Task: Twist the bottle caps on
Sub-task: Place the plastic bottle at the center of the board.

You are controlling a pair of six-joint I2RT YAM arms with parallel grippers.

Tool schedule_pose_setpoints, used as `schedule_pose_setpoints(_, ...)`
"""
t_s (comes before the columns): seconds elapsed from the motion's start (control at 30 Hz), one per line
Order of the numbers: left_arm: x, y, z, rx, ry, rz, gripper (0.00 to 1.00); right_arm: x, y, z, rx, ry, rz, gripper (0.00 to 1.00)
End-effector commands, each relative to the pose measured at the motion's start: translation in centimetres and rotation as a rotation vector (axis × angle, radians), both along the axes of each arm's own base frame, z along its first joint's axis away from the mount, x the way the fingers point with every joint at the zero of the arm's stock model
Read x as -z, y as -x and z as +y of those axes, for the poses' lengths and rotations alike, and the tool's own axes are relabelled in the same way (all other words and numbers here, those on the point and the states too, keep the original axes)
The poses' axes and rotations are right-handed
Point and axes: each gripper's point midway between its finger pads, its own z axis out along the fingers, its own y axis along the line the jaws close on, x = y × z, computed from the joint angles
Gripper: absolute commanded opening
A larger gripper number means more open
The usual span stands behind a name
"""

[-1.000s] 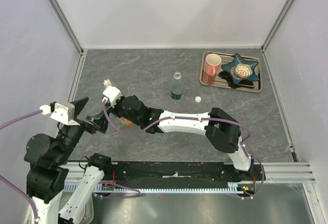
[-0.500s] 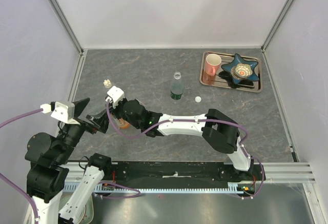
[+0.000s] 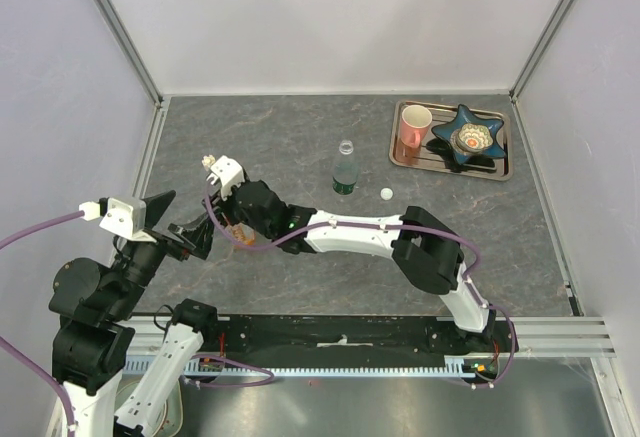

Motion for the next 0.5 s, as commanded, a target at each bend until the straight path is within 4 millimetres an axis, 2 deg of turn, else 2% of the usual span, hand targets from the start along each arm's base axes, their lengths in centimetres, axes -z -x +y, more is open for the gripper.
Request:
schedule_pose_setpoints(0.0,-1.1,-0.1,-0.2,0.009,0.019,-0.025,0.99,-2.8,0.5,1.1,-0.042,-0.042,0.002,0.74)
schedule_pose_setpoints(0.13,-1.2,-0.1,-0.3,0.014,0.022,-0.025,0.99,-4.5,0.6,1.1,-0.057,-0.05,-0.016,0.87)
schedule_pose_setpoints(0.17,-1.2,-0.1,-0.3,0.015,0.022,-0.027,0.99,-5.0,0.7,1.2,-0.062,-0.05,-0.019,0.97)
schedule_pose_setpoints(0.37,-1.5,-0.2,-0.6,0.026,0.02,-0.029,0.99,-9.0,0.1,0.4,-0.051,-0.064,-0.068,0.98)
schedule_pose_setpoints(0.43,-1.6,-0.4,-0.6,0.027,0.013,-0.027,0.99,-11.5,-0.3,-0.5,-0.041,-0.085,-0.091,0.98)
schedule_pose_setpoints(0.47,-1.6,-0.5,-0.6,0.024,0.007,-0.028,0.99,-12.1,-0.3,-1.0,-0.035,-0.08,-0.091,0.98)
